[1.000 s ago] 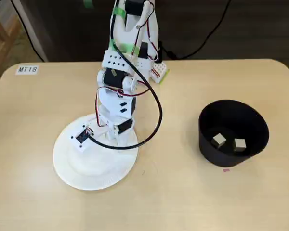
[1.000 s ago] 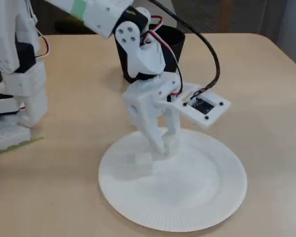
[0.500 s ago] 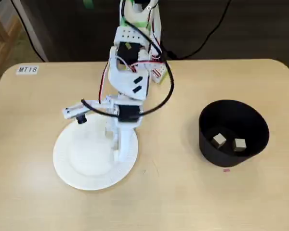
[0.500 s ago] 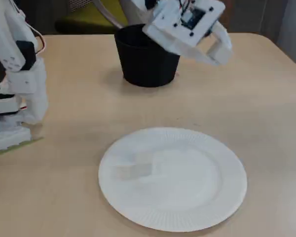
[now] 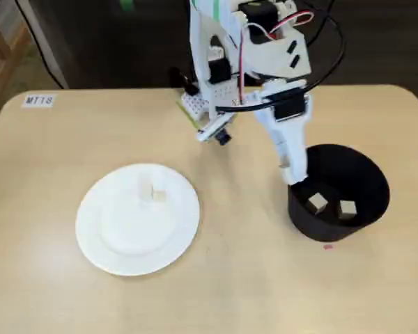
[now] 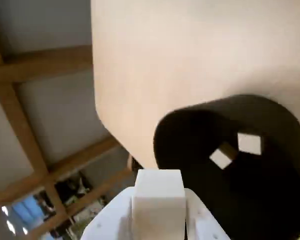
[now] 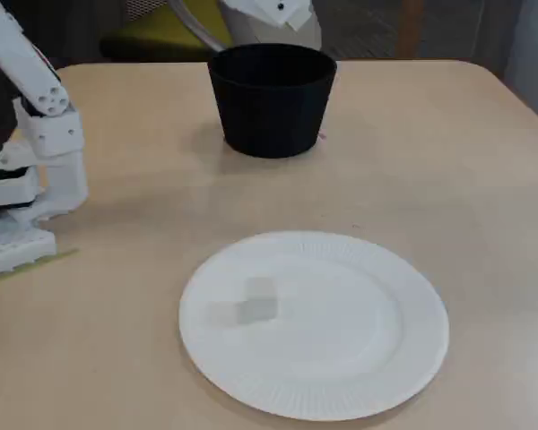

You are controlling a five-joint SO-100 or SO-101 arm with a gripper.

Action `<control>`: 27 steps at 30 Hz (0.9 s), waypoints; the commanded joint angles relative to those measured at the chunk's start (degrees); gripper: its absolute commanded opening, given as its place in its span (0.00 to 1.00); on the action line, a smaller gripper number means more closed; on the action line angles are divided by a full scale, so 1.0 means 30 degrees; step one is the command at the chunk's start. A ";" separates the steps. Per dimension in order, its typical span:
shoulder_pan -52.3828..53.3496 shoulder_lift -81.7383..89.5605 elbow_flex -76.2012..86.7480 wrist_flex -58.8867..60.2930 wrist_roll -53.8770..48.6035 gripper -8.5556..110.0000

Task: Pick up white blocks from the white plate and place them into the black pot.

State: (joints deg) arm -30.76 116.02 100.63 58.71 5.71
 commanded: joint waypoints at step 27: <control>-0.1816 -0.2842 -0.0322 -0.1641 0.0234 0.23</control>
State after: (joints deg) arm -37.35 105.29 100.63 53.61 7.38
